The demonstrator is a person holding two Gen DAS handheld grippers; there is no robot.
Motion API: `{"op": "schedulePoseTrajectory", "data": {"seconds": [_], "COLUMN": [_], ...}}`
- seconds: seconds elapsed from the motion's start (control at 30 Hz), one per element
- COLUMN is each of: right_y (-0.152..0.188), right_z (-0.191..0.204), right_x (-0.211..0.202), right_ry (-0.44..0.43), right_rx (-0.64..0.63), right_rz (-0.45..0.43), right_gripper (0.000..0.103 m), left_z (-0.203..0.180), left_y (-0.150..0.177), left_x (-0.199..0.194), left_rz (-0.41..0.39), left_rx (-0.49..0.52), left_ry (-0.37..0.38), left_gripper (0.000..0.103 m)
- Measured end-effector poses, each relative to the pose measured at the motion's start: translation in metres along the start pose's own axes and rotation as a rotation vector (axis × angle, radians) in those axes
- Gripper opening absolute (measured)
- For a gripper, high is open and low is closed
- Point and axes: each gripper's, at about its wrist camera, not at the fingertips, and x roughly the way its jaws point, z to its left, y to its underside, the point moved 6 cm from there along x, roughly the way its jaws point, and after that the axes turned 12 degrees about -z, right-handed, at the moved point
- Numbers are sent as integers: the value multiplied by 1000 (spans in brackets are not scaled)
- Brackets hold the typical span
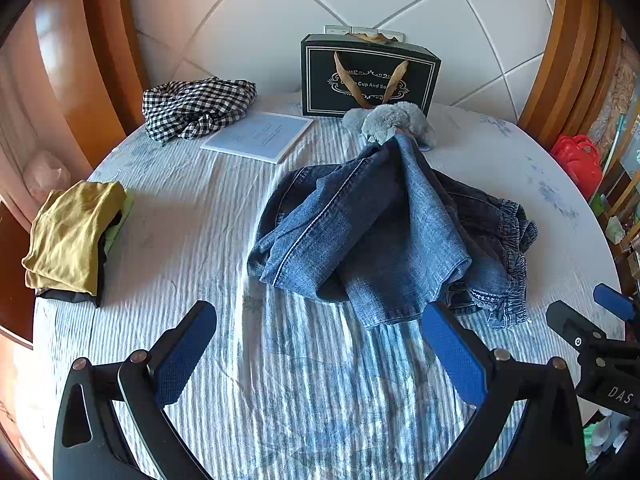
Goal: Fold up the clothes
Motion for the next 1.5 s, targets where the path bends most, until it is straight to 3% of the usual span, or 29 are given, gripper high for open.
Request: {"op": "schedulePoseTrajectory", "data": {"seconds": [0.6, 0.87, 0.97, 1.03, 1.07, 1.1, 1.17, 1.3, 1.43, 1.5], "right_y": [0, 5, 13, 19, 21, 23, 25, 31, 46, 48], "right_z": [-7, -41, -58, -66, -68, -69, -68, -59, -56, -56], "right_x": [4, 37, 55, 68, 74, 81, 96, 128, 156, 160], "right_ry": [18, 52, 79, 84, 80, 79, 64, 52, 35, 33], "right_rx": [2, 57, 73, 83, 88, 93, 107, 92, 126, 139], "right_rz": [9, 39, 65, 93, 103, 115, 141, 197, 273, 268], "right_gripper": [103, 103, 102, 99, 91, 87, 79, 79, 76, 79], "left_z": [1, 8, 13, 15, 15, 14, 13, 8, 7, 7], "left_y": [2, -4, 0, 4, 6, 8, 12, 21, 28, 30], "left_x": [7, 44, 69, 86, 96, 106, 125, 155, 176, 181], "left_rz": [15, 13, 48, 76, 94, 112, 146, 187, 216, 218], "left_rx": [0, 1, -14, -27, -28, -30, -33, -12, -29, -34], "left_ry": [8, 36, 72, 97, 102, 108, 118, 122, 144, 154], "left_gripper": [103, 102, 92, 71, 54, 49, 49, 41, 38, 38]}}
